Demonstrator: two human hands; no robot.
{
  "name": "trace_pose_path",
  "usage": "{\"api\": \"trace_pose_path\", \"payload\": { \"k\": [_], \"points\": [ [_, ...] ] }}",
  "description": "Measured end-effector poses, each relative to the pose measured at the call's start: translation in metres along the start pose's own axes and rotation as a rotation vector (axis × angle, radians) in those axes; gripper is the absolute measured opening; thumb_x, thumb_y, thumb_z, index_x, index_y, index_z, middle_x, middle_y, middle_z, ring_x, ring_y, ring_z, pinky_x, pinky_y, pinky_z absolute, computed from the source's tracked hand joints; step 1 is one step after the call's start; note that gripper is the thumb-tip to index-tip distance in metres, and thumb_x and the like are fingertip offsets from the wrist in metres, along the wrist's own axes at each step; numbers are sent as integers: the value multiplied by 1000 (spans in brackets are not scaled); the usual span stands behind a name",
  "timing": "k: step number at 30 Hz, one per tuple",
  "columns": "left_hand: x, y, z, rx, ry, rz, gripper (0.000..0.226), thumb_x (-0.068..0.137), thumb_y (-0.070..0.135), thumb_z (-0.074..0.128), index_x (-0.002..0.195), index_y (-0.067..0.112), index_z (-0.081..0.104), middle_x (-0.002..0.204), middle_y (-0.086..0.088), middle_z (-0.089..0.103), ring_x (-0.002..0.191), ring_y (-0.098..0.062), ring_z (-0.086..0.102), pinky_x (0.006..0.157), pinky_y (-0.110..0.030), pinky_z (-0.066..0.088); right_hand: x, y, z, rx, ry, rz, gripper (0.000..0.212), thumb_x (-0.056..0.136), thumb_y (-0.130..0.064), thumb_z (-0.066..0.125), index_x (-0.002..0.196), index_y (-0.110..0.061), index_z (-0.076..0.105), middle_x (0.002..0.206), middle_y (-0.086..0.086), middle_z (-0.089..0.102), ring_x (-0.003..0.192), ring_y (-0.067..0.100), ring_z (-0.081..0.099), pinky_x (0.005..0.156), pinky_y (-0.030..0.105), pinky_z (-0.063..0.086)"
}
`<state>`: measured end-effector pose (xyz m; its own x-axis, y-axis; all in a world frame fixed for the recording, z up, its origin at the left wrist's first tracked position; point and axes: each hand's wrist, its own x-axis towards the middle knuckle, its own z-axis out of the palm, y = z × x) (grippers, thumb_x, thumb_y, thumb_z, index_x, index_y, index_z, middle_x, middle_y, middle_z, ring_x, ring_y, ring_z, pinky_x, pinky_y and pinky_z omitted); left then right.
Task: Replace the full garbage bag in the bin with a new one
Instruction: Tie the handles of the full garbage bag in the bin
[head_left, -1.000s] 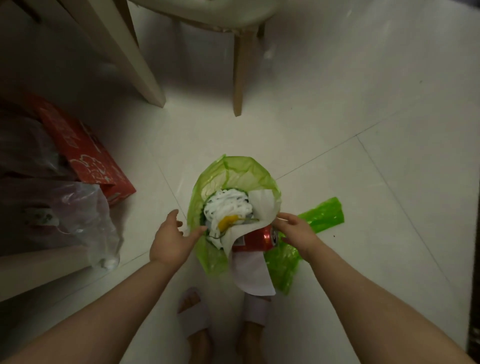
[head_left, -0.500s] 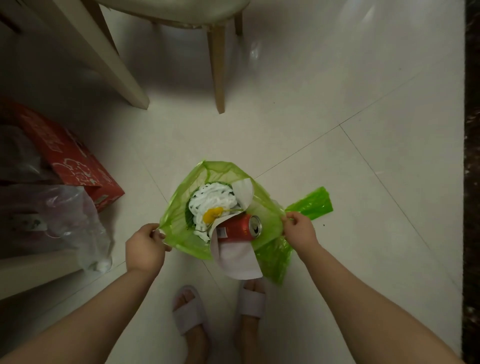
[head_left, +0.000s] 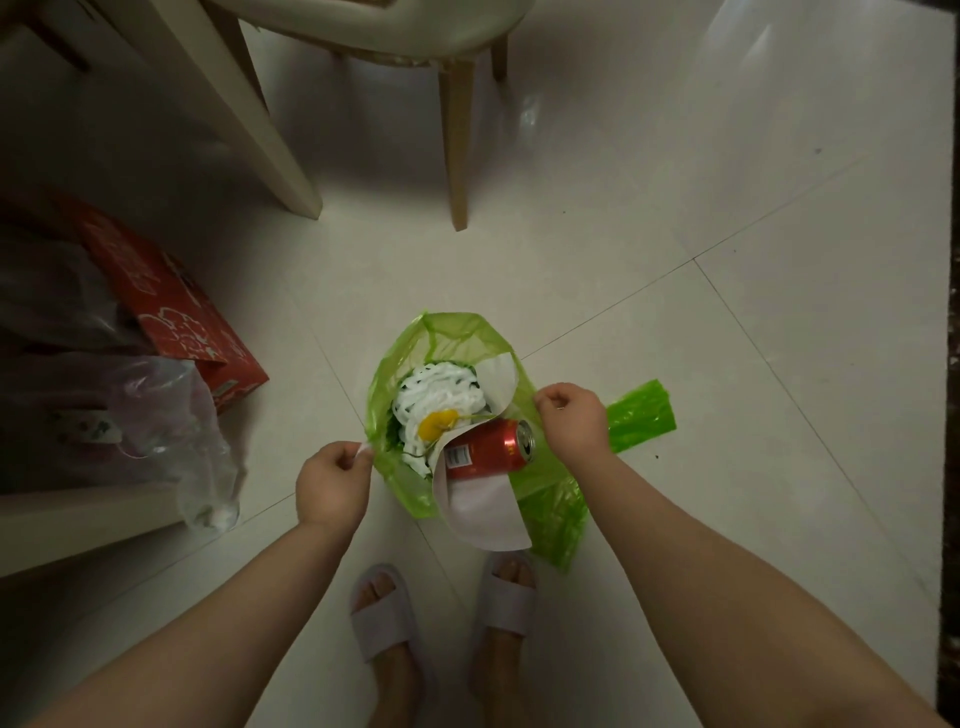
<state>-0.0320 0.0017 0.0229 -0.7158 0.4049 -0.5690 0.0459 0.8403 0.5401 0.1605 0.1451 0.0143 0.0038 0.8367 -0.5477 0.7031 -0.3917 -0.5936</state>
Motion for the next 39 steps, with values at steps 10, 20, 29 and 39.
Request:
{"api": "trace_pose_path", "payload": {
  "k": [10,20,29,39],
  "points": [
    [-12,13,-23,-158,-71,-50,23,87,20,57,87,-1,64,82,-10,59,80,-25,56,62,-26,39,-24,-2,-19,194,89,5,17,94,-11,48,79,-13,56,85,7,64,70,16,55,54,14,39],
    [-41,34,-51,-109,-147,52,21,90,17,51,81,6,66,93,-13,70,79,-21,56,65,-21,38,-44,-23,-39,177,-83,38,12,91,-15,52,80,-10,52,66,-1,44,64,15,45,70,33,44],
    [-52,63,-61,-199,-248,123,16,90,22,55,76,13,56,80,-8,57,86,-33,59,67,-28,42,-43,-52,-51,173,-244,99,23,87,-17,59,66,-13,52,65,0,52,58,16,45,59,27,40],
    [-67,67,-60,-358,-172,77,18,90,16,54,73,19,57,66,-1,47,76,-23,53,68,-27,42,-48,-56,-66,310,-262,261,17,89,-8,53,104,-9,62,68,1,47,54,14,45,70,36,56]
  ]
}}
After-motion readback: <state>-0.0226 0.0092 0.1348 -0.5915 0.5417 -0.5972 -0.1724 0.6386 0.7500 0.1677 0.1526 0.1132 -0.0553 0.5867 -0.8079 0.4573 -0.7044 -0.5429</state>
